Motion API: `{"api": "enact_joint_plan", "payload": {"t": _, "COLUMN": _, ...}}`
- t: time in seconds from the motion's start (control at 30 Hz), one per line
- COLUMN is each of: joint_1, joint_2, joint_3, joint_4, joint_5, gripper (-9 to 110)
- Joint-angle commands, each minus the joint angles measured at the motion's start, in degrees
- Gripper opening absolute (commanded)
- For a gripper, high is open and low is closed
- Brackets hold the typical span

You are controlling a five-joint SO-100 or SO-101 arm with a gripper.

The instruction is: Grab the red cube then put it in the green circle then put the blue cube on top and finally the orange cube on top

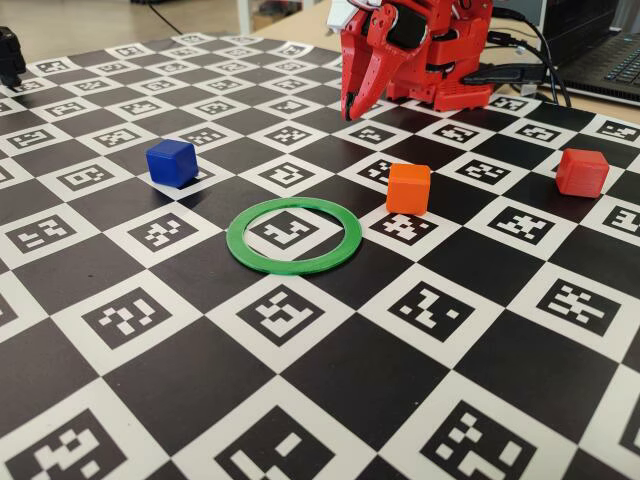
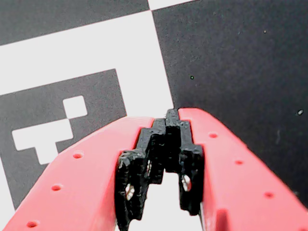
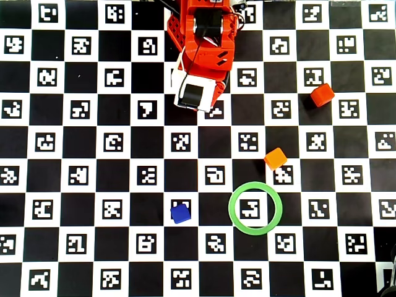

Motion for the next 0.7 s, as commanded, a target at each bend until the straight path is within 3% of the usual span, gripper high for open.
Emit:
{"api": "enact_joint_plan", "payload": {"t": 0.0, "joint_1": -0.4, "joint_2": 2.9, "joint_3": 3.3, "joint_4": 2.8, "joint_5": -0.3, "gripper": -5}}
{"api": "enact_joint_plan", "payload": {"t": 0.67, "joint_1": -0.4, "joint_2": 2.9, "joint_3": 3.3, "joint_4": 2.8, "joint_5": -0.3, "gripper": -5}}
